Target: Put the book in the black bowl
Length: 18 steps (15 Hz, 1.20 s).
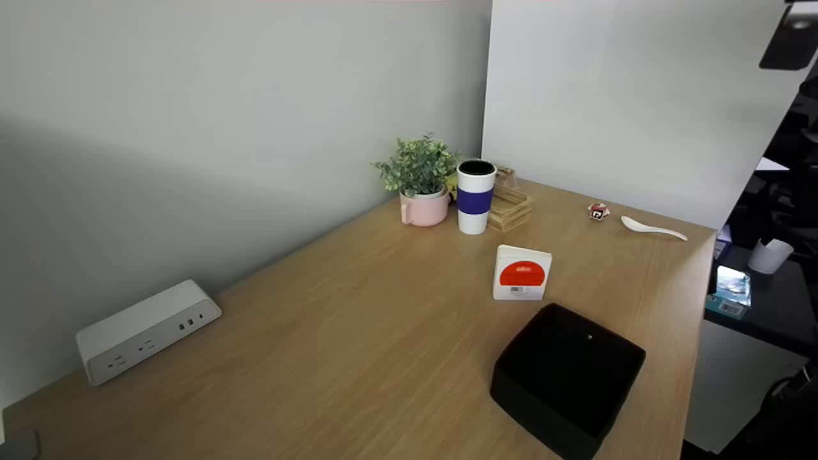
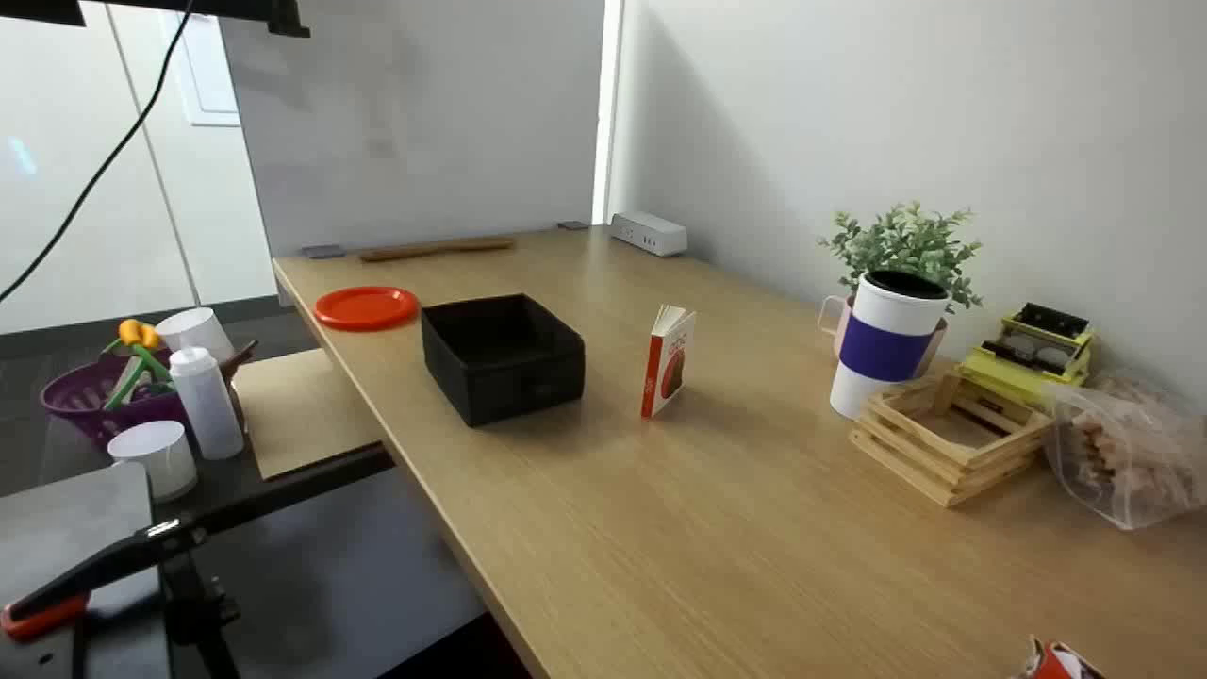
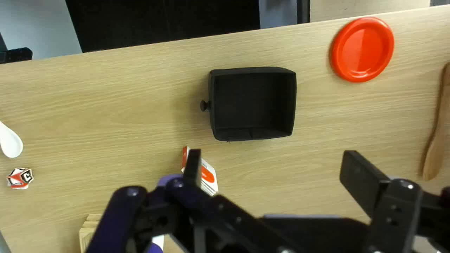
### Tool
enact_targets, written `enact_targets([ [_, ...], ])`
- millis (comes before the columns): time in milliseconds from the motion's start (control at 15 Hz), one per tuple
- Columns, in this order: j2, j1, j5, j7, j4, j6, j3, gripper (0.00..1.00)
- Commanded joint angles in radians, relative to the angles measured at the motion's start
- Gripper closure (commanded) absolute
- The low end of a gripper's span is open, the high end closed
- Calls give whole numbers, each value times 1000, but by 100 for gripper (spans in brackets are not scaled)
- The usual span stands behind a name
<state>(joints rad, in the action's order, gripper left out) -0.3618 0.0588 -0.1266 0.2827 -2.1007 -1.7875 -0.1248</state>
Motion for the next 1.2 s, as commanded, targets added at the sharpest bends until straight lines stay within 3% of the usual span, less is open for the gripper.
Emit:
enact_targets([
  [0, 1, -1, 0, 0, 2, 2, 0, 0],
  [800, -1, -1, 5, -2, -1, -3, -1, 0],
  [1133, 18, -15, 117, -24, -4, -98, -1, 0],
])
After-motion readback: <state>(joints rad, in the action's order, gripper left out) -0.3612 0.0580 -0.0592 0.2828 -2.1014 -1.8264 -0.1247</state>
